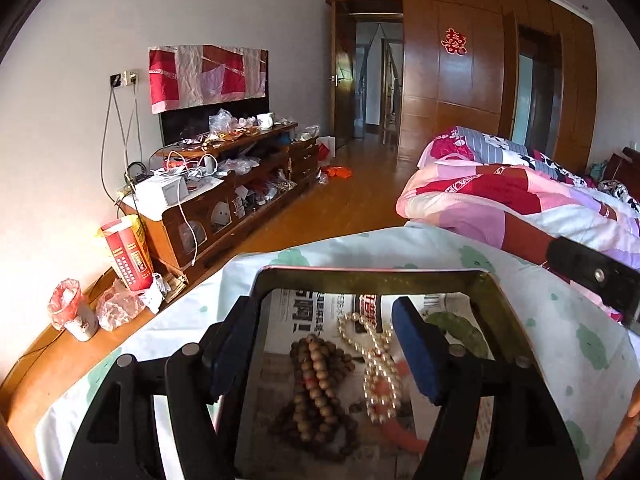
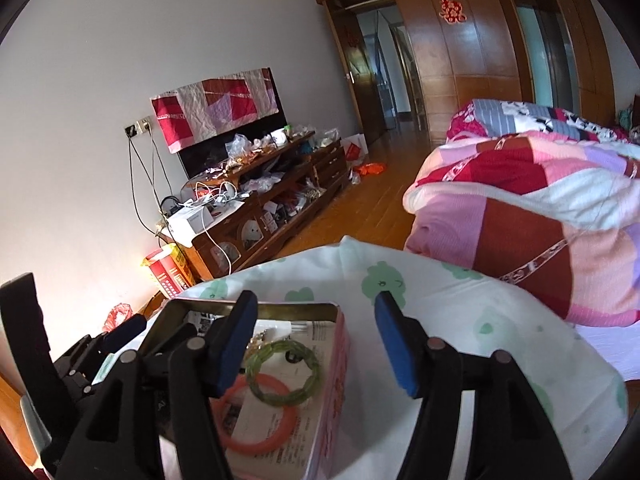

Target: Organize jewelry

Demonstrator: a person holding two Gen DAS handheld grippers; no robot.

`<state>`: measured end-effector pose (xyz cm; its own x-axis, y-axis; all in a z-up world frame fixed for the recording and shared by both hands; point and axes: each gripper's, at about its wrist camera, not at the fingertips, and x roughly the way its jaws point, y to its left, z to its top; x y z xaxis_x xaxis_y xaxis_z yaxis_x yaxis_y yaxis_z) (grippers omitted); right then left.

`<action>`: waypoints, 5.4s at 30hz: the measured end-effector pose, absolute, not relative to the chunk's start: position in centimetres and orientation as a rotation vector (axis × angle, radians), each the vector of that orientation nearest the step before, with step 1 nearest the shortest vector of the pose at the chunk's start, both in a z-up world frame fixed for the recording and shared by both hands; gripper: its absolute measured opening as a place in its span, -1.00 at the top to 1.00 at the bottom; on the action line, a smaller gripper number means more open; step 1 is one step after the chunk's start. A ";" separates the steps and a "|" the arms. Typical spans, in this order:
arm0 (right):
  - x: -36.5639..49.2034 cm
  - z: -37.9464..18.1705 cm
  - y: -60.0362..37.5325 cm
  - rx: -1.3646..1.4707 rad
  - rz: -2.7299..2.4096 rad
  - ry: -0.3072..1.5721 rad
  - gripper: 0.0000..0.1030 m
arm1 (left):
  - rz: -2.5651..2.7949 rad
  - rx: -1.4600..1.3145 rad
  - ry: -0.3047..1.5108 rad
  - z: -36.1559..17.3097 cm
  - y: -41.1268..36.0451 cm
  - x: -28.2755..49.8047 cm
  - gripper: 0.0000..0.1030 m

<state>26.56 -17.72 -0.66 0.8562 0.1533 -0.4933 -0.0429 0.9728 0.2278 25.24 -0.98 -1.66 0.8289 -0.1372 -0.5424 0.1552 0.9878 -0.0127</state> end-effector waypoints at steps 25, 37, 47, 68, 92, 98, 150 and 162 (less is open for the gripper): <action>14.0 -2.6 -18.0 0.271 0.024 0.583 -0.25 | -0.155 0.043 0.572 -0.5 0.6 14.0 -0.38; 10.6 -3.0 -18.5 0.284 0.010 0.588 -0.25 | -0.214 0.033 0.627 -2.4 3.0 9.9 -0.38; 9.1 -3.5 -17.9 0.232 0.026 0.609 -0.25 | -0.368 0.054 0.719 -4.3 2.7 7.4 -0.38; 8.3 -4.4 -18.8 0.251 0.020 0.630 -0.25 | -0.438 0.190 0.854 -7.2 -1.4 5.9 0.62; 11.8 -7.0 -18.6 0.361 0.150 0.782 -0.25 | -0.471 -0.057 0.631 -1.8 2.9 5.9 1.00; 12.4 -7.5 -17.5 0.337 0.183 0.826 -0.25 | -0.453 -0.023 0.673 -2.2 3.4 6.6 1.00; 12.8 -1.6 -18.0 0.385 0.245 0.644 0.56 | -0.380 -0.033 0.668 -1.2 4.1 8.7 1.00; 13.1 -2.8 -17.0 0.347 0.254 0.677 0.56 | -0.434 -0.005 0.775 -4.3 3.9 8.7 -0.33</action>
